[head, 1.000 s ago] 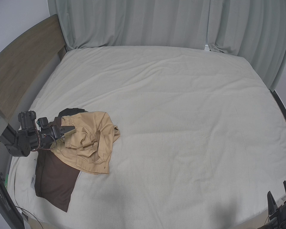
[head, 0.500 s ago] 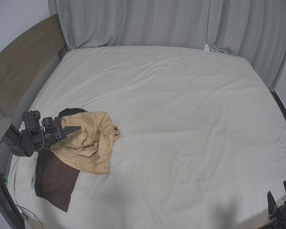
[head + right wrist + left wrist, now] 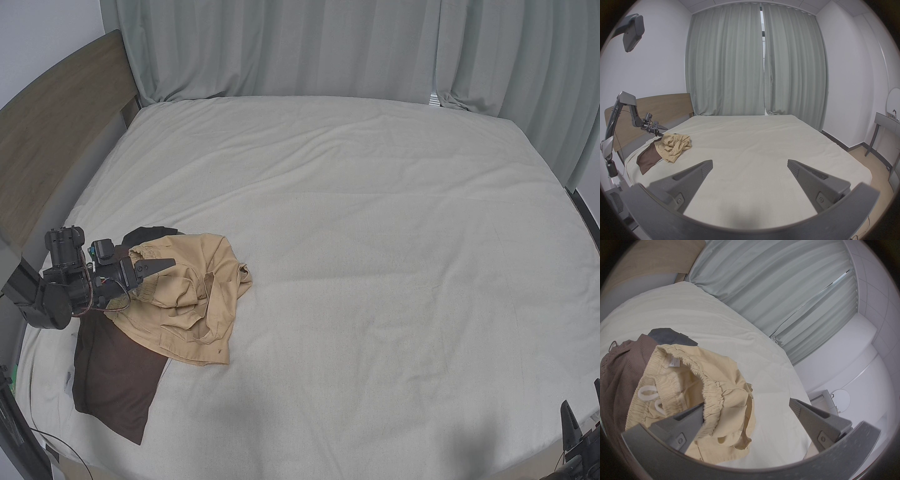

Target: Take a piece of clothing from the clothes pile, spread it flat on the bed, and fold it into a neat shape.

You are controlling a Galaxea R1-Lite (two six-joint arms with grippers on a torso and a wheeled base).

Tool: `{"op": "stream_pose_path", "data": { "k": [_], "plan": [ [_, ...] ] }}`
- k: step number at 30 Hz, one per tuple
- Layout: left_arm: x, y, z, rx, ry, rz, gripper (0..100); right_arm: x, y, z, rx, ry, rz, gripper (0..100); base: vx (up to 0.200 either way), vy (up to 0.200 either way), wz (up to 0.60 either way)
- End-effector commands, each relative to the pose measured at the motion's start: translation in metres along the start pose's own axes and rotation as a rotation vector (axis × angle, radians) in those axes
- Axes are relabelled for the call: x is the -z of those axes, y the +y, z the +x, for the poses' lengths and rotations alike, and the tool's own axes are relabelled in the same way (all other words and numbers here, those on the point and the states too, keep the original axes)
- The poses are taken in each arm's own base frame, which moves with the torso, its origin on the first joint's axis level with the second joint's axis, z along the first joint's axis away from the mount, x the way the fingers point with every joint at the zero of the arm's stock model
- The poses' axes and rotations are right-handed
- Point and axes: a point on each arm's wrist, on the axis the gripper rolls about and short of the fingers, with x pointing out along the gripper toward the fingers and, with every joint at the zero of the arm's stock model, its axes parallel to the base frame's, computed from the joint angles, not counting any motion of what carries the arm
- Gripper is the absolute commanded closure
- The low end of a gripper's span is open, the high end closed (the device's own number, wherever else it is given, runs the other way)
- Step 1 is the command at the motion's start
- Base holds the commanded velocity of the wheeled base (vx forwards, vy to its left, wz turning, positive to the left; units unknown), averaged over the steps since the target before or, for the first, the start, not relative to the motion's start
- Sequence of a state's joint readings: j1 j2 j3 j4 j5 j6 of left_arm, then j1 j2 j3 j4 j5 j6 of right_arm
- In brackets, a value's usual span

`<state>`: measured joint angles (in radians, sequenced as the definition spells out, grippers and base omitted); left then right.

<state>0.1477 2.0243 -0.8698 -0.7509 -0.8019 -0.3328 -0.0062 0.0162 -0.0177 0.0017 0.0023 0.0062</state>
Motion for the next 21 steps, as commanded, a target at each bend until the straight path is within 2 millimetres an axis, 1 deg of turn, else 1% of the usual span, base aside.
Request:
{"op": "stream_pose_path", "data": {
  "k": [1, 6, 14, 15, 21],
  "plan": [
    [0.007, 0.006, 0.010, 0.008, 0.009, 0.000, 0, 0.005, 0.000, 0.000, -0.001, 0.004, 0.002, 0, 0.000, 0.000, 0.00],
    [0.014, 0.015, 0.021, 0.013, 0.001, 0.012, 0, 0.005, 0.000, 0.000, -0.002, 0.004, 0.002, 0, 0.000, 0.000, 0.00],
    [0.017, 0.019, 0.024, 0.011, 0.004, 0.008, 0, 0.005, 0.000, 0.000, -0.001, 0.004, 0.002, 0, 0.000, 0.000, 0.00],
    [0.017, 0.019, 0.024, 0.011, 0.004, 0.008, 100, 0.005, 0.000, 0.000, -0.001, 0.004, 0.002, 0, 0.000, 0.000, 0.00],
    [0.017, 0.022, 0.022, 0.002, 0.001, 0.006, 100, 0.005, 0.000, 0.000, -0.001, 0.004, 0.002, 0, 0.000, 0.000, 0.00]
  ]
}}
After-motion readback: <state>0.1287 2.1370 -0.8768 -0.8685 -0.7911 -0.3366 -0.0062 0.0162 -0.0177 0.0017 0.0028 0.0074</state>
